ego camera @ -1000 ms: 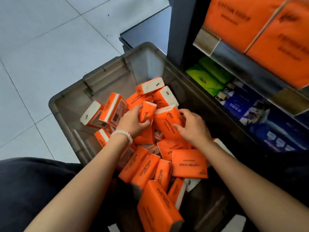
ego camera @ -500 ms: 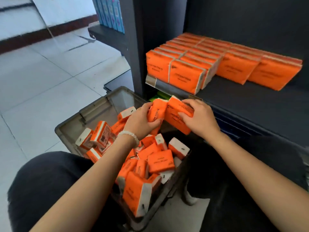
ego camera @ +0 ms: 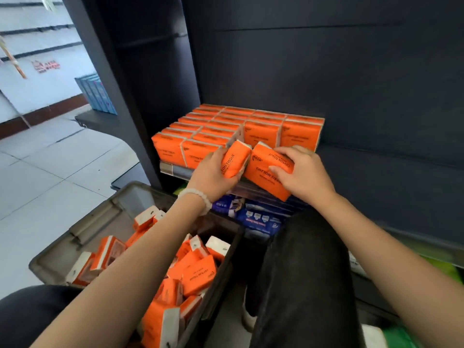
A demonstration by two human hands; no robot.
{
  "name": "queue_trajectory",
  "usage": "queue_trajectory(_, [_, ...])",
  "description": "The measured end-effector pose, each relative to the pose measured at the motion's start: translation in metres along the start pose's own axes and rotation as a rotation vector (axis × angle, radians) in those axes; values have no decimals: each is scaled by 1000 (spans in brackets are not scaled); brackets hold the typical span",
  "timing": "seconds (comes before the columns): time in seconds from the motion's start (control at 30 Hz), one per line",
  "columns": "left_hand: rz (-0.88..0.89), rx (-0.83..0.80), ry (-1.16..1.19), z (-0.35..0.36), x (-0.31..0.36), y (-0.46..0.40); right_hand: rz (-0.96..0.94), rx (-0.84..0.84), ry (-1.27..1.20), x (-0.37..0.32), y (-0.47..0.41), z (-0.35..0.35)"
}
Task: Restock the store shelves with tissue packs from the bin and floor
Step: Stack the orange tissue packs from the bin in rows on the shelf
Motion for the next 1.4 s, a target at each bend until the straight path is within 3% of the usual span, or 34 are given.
queue_trajectory(0.3, [-57,-103,-76,15,13,-47,61,-18,133,52,-33,-15])
queue_trajectory(0.53, [131,-137,-282,54,28,-94,102,11,248,94,-54,-17])
queue_trajectory(0.63, [140,-256,-380,86,27,-101,150,-16,302,118,-51,-14])
queue_trajectory(0.73, [53,-386,-334,113,15,-95,188,-53,317,135,-44,-9])
queue_trajectory(0.83, [41,-380,-284,117,9,-96,188,-59,306,140,-42,-7])
queue_trajectory(1.03, [-71,-550,-280,128,2,-102,185,-63,290,141,-46,-4])
queue_trajectory(1.23, [-15,-562,-486,126,21,-112,166,-59,291,140,-43,-5])
queue_trajectory(1.4, [11,-601,-433,122,37,-111,170,-77,300,142,-40,-9])
Point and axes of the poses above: each hand's wrist, its own y-axis away from the middle knuckle, its own z-axis out of the palm, x = y × z, the point moved 8 cm from there along -y, towards the middle knuckle, and after that the axes turned 8 degrees about y, right-handed, at the moved point
